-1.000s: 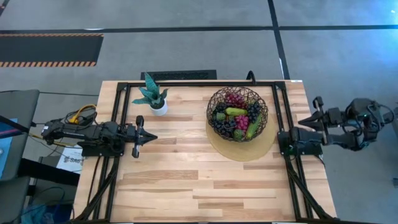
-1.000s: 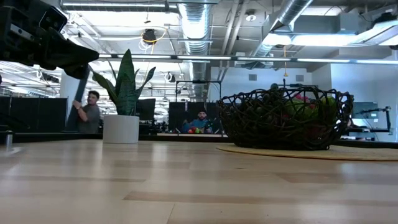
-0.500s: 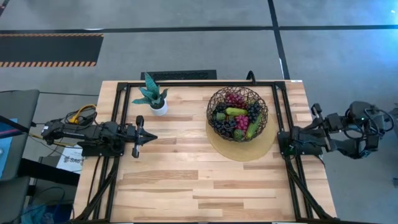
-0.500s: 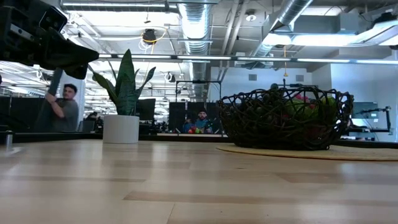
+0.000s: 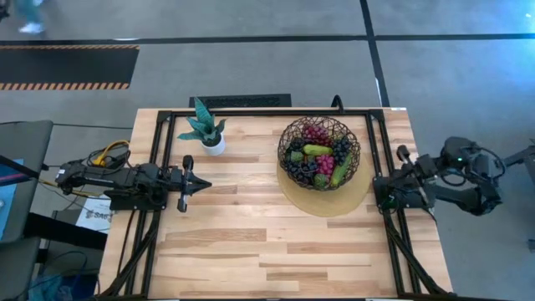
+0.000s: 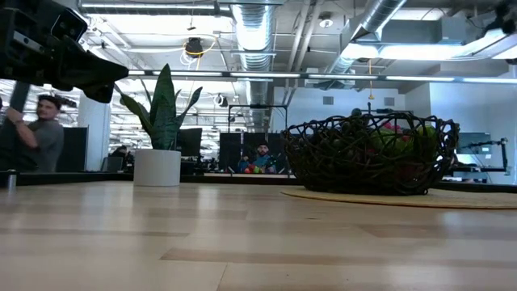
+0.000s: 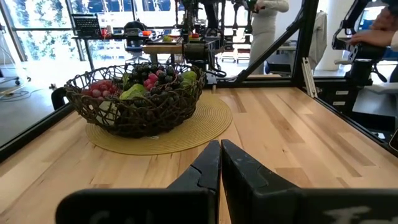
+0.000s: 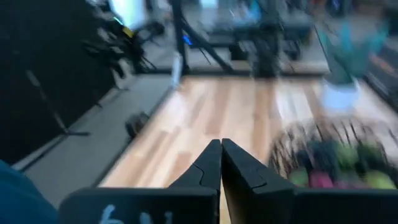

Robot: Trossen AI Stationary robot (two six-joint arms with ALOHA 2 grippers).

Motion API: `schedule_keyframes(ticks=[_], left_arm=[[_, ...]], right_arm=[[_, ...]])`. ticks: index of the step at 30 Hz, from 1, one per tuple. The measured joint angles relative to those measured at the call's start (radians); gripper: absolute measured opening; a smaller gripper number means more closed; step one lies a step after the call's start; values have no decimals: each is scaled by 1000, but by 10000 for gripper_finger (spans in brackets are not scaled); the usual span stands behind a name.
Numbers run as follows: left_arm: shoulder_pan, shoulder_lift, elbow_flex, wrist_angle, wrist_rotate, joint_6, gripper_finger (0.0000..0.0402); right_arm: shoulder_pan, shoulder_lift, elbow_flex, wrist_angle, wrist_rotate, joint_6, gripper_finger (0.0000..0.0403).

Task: Build produce basket
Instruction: Return to Home Position

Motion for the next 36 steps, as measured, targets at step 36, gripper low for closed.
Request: schedule_keyframes(ticks=[36], left_arm=[[0, 0, 0, 0, 0, 0, 0]], right_arm=[[66, 10, -330, 619, -30, 143, 33]])
